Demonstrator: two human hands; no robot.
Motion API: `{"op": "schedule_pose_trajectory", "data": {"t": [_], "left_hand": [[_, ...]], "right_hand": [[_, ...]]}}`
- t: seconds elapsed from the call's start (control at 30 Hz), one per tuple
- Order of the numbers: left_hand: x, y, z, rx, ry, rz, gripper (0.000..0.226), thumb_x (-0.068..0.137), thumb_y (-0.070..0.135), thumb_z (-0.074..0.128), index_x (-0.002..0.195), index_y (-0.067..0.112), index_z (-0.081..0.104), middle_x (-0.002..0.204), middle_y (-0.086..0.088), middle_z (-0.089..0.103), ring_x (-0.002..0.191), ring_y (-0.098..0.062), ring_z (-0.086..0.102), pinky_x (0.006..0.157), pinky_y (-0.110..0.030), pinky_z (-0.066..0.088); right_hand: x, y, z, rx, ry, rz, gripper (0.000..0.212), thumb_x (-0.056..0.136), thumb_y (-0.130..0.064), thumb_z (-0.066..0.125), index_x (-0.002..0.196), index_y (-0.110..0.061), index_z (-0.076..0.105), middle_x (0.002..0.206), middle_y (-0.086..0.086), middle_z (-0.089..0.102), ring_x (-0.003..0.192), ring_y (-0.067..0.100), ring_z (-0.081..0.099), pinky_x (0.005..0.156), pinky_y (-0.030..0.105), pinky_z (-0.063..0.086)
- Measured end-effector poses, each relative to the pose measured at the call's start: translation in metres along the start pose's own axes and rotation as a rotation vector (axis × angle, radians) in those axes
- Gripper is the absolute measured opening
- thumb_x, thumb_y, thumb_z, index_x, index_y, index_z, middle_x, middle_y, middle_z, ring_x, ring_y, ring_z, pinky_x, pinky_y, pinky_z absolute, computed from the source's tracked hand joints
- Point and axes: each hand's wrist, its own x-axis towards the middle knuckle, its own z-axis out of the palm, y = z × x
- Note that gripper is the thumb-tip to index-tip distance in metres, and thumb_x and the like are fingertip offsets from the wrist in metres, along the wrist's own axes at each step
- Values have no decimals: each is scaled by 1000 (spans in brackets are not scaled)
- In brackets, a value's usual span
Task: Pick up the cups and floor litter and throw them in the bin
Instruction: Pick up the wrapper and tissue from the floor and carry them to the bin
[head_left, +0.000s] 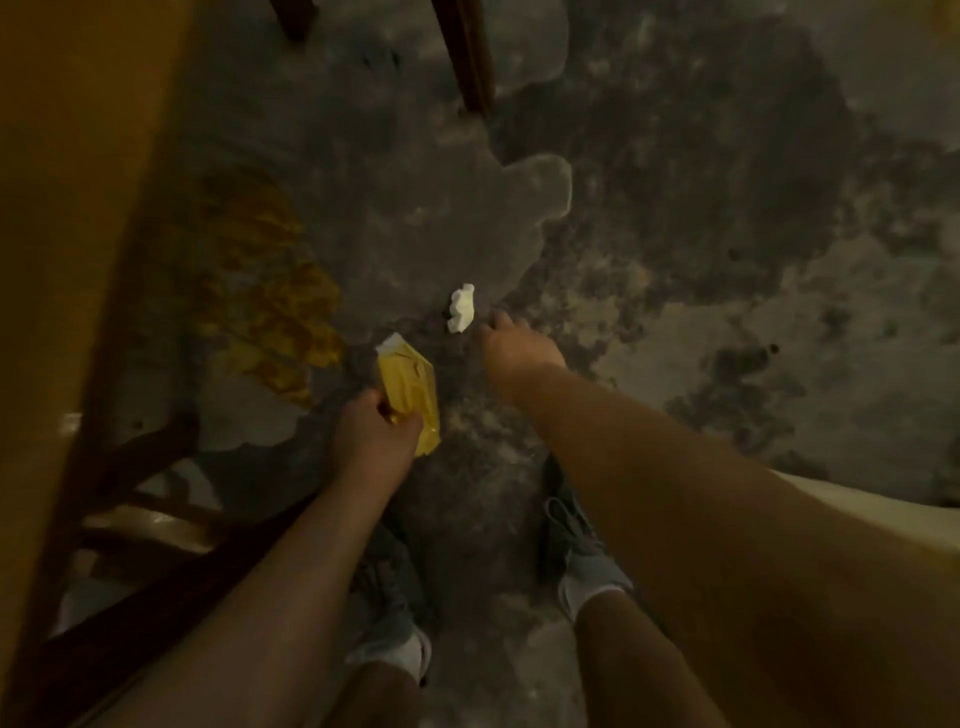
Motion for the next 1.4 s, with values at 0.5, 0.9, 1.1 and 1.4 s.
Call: {"op": "schedule_pose_trajectory", "data": {"t": [0.5,0.9,1.1,1.4], "left_hand": [[65,-49,74,17,44,18,15,82,23,71,74,25,59,69,10,58,61,0,48,52,-23,31],[0,43,-3,-12,40,156,7,82,20,71,78,20,65,74,1,64,67,-16,58,53,-24,35],[-102,116,-96,91,31,303,18,78,37,69,89,23,67,81,-1,64,73,-24,60,62,-36,48],[-251,157,-273,39,24,516,19,81,34,72,97,29,62,92,8,62,85,-14,62,75,-40,54]], "right_hand": [[125,17,68,-179,148,-161,41,100,-19,43,141,-17,47,141,13,45,127,38,44,93,49,45],[-51,39,-52,18,250,-56,36,91,-15,57,126,-12,52,118,13,63,116,34,50,81,42,45],[-203,4,-161,96,223,-51,44,91,-17,57,134,-15,49,129,12,53,120,33,48,92,47,50],[-405,-94,-274,40,418,-59,31,88,-26,55,119,-23,53,121,1,55,112,24,52,86,37,46]]}}
